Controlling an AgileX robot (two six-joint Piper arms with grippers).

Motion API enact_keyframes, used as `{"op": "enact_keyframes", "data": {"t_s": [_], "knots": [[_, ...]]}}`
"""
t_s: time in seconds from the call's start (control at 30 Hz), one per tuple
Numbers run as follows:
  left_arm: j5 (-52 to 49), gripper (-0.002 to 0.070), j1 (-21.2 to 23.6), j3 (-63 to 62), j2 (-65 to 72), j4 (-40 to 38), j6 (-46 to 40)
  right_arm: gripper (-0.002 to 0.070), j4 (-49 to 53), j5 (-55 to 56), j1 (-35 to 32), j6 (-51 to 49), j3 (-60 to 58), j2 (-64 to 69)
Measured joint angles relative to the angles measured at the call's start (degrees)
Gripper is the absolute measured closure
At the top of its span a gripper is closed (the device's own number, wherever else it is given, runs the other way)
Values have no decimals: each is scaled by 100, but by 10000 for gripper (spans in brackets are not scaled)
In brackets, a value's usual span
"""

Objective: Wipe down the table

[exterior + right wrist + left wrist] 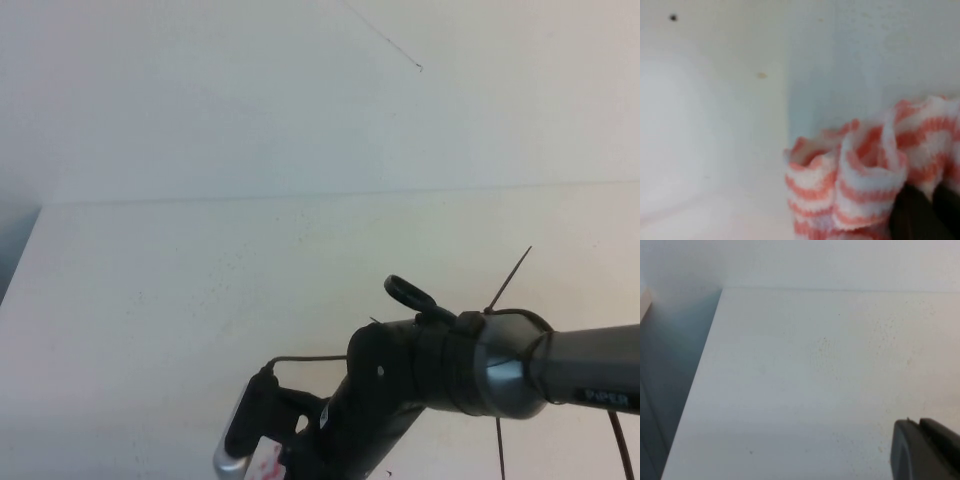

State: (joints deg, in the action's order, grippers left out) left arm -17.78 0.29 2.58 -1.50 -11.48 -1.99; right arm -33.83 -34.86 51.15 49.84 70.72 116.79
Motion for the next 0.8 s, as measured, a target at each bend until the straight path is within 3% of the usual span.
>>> {"op": "enact_keyframes", "data": {"t_s": [0.17, 0.23, 0.37, 0.6, 0.8], "knots": [[0, 674, 0, 0, 0, 0, 0, 653, 2186, 755, -268, -1320, 11, -46], [0, 674, 0, 0, 0, 0, 0, 653, 3383, 947, -558, -2269, 30, -46], [0, 674, 0, 0, 0, 0, 0, 653, 4656, 849, -1252, -3766, 30, -81], [0, 675, 0, 0, 0, 0, 0, 654, 4317, 423, -2256, -4044, -25, -510], [0, 675, 0, 0, 0, 0, 0, 654, 3694, 184, -2456, -3768, -54, -660]]}}
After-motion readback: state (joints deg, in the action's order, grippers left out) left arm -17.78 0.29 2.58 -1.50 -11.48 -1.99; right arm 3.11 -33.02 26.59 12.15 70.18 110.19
